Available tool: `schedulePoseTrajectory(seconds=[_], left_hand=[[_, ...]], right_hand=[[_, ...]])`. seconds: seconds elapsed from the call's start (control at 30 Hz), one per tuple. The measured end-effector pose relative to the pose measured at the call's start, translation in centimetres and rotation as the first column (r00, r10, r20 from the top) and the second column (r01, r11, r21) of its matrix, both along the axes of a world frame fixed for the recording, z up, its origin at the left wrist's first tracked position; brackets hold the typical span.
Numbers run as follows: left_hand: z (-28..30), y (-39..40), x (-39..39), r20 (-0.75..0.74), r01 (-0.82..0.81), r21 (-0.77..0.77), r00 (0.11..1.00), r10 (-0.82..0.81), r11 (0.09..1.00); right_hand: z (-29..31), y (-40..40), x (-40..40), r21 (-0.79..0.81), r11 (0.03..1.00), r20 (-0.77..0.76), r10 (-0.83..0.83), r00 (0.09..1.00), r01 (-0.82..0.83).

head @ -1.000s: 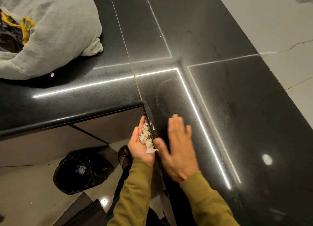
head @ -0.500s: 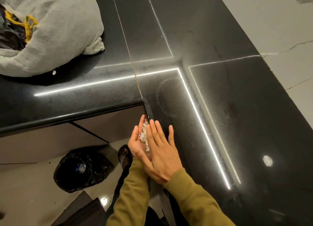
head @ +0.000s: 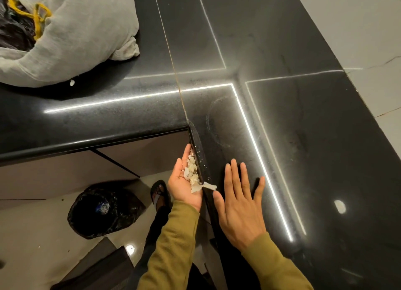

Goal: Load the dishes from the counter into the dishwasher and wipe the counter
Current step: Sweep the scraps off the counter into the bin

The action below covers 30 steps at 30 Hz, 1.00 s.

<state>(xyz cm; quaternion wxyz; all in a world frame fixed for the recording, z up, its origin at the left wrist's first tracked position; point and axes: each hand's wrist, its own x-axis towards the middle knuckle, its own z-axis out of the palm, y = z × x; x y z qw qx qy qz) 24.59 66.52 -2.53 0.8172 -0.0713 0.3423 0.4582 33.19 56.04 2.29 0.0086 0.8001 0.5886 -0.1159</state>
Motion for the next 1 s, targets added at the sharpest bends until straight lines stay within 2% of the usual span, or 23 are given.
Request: schedulePoseTrajectory(seconds=[0.27, 0.37, 0.47, 0.6, 0.7, 0.77, 0.87, 1.0], left_hand=[[-0.3, 0.1, -0.3, 0.115, 0.007, -0.035, 0.993, -0.003, 0.999], [-0.3, 0.5, -0.2, 0.12, -0.025, -0.045, 0.992, 0.031, 0.999], [-0.3, 0.4, 0.0, 0.079, -0.052, -0.031, 0.995, 0.054, 0.998], [0.0, 0.1, -0.1, -0.004, -0.018, -0.003, 1.0, 0.018, 1.0], [0.3, 0.2, -0.1, 0.004, -0.02, -0.005, 1.0, 0.02, 1.0], [0.1, 0.3, -0.1, 0.03, -0.037, -0.021, 0.999, 0.038, 0.999], [-0.4, 0.4, -0.1, 0.1, -0.051, -0.048, 0.993, 0.055, 0.998], [-0.7, 0.4, -0.2, 0.18, -0.048, -0.068, 0.982, 0.059, 0.997]], right_hand=[[0.1, 9.7, -1.0, -0.048, 0.993, 0.042, 0.112, 0.993, -0.11], [1.4, 9.5, 0.2, -0.055, 0.983, -0.079, 0.171, 0.982, -0.176], [2.9, 5.5, 1.4, -0.043, 0.988, -0.124, 0.144, 0.982, -0.15], [2.4, 1.9, 1.8, -0.177, 0.984, -0.084, -0.002, 0.996, -0.013], [1.9, 4.5, 2.0, -0.121, 0.988, -0.097, -0.112, 0.989, 0.1], [1.5, 7.7, 2.3, -0.091, 0.989, -0.103, -0.13, 0.986, 0.12], [1.6, 12.2, 2.3, -0.086, 0.994, -0.081, -0.081, 0.993, 0.074], [2.7, 15.2, 2.7, -0.012, 1.0, -0.146, -0.015, 0.989, 0.013]])
